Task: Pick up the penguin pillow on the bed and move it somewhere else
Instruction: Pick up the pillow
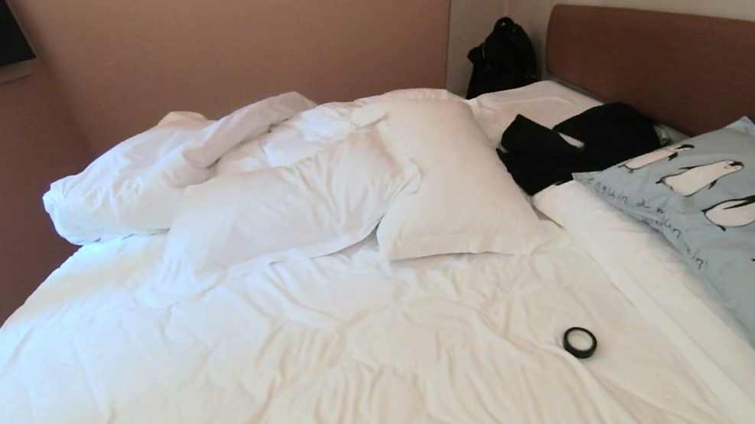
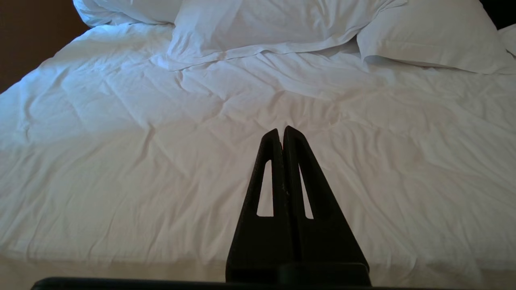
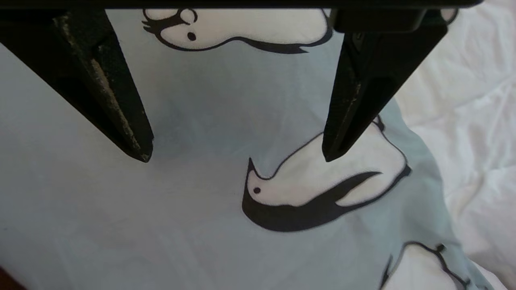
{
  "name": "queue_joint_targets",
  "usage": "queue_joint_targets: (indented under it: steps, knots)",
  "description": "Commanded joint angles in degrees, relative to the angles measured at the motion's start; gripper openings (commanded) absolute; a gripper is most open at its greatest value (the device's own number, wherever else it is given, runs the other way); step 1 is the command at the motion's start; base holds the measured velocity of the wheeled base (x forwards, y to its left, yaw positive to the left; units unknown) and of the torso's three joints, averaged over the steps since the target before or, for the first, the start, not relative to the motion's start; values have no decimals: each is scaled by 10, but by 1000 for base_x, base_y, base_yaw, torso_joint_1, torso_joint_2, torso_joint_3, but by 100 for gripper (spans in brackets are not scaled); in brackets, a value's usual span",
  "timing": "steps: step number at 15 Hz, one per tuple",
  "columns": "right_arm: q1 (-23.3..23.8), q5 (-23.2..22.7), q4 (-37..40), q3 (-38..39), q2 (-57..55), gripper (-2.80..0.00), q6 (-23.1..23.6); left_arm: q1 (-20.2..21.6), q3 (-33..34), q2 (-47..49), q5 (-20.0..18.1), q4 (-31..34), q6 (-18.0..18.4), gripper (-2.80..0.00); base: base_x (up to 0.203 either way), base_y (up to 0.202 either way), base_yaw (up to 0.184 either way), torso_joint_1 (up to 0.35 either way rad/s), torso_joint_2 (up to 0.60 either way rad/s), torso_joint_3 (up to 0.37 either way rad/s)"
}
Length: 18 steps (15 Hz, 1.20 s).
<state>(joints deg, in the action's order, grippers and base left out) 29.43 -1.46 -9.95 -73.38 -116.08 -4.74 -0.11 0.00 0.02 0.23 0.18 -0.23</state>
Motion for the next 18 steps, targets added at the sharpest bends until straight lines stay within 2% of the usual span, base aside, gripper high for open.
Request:
queue_joint_targets:
  steps: [1,5,8,14,15,18]
  knots:
    - [2,-25,-1,-1,-26,0,4,1,1,0,0,0,0,-280,0,0,0,0,0,0]
    - [3,-36,-4,-5,-97,0,15,0,1,0,0,0,0,-280,0,0,0,0,0,0]
    - [2,-49,-34,-6,-146,0,18,0,1,0,0,0,0,-280,0,0,0,0,0,0]
    - [1,-53,-39,1,-168,0,35,0,1,0,0,0,0,-280,0,0,0,0,0,0]
    - [1,-54,-39,2,-166,-280,35,0,1,0,0,0,0,-280,0,0,0,0,0,0]
    - [1,-78,-41,10,-138,-280,32,0,1,0,0,0,0,-280,0,0,0,0,0,0]
